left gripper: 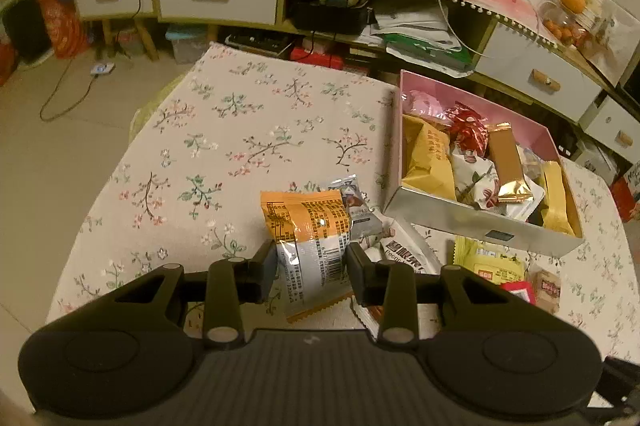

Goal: Organize snacks
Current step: 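Grasp the orange packet with the left gripper while right grasps red chicken-wing bag, then carry the orange packet and red bag into the box and open both grippers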

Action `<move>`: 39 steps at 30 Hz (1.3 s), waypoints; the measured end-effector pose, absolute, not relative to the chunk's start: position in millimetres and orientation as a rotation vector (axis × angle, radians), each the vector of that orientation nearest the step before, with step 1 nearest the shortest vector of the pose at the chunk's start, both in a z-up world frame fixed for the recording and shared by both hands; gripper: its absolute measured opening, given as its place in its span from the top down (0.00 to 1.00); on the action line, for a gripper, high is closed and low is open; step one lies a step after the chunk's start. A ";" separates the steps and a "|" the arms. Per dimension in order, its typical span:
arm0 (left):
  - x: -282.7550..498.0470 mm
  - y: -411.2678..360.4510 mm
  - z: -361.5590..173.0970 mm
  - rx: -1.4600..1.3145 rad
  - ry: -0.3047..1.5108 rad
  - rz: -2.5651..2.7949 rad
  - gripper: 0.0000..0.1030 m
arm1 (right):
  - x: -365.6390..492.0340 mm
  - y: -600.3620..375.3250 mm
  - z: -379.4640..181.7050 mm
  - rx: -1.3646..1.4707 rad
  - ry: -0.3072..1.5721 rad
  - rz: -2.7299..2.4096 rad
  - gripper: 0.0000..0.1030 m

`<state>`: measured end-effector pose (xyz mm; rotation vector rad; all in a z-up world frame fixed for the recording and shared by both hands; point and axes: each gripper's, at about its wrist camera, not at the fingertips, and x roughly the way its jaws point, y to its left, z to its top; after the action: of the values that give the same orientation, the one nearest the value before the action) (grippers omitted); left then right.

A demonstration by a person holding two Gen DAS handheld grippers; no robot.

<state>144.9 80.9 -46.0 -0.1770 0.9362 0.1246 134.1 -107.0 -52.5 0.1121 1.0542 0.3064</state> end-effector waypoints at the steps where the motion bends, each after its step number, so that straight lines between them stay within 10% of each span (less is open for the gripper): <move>1: 144.8 79.5 -45.5 -0.168 0.932 0.123 0.58 | 134.1 -107.3 -50.8 0.113 1.049 0.309 0.38; 39: 181.3 39.1 -28.7 -0.289 0.902 -0.092 0.58 | 198.6 -238.6 11.3 0.251 0.696 0.157 0.38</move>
<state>181.3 39.1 -28.7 -0.2888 0.9018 -0.0921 198.6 -238.6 11.3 0.2510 0.6956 0.1569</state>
